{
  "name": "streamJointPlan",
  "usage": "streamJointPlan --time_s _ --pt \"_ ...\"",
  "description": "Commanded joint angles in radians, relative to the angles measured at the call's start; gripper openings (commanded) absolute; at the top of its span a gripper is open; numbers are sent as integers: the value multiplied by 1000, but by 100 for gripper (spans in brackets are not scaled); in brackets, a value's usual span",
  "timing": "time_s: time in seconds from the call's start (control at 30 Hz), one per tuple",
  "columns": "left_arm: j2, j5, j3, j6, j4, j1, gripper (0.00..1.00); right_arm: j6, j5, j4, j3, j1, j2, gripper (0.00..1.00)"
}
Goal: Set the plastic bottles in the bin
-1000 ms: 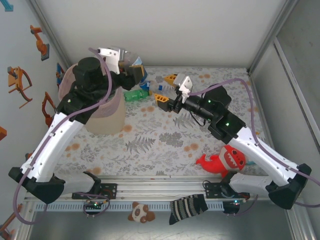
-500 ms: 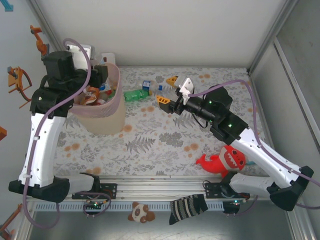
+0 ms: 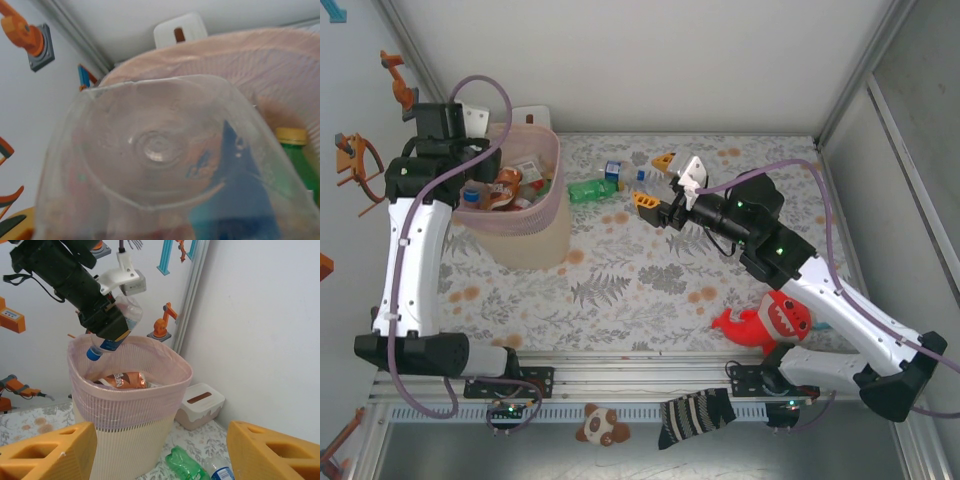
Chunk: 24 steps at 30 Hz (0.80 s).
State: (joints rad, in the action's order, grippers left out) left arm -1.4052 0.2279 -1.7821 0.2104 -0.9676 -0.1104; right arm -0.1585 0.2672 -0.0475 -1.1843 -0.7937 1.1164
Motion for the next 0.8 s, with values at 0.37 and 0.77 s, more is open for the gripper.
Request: streamJointPlan --time_s 0.37,0.77 --pt "-125 -27 -15 22 -120 101 52 -32 -11 7 -11 -7 26 69" --pt "-226 -94 -10 7 -116 156 66 -34 -5 8 -9 -7 28 69"
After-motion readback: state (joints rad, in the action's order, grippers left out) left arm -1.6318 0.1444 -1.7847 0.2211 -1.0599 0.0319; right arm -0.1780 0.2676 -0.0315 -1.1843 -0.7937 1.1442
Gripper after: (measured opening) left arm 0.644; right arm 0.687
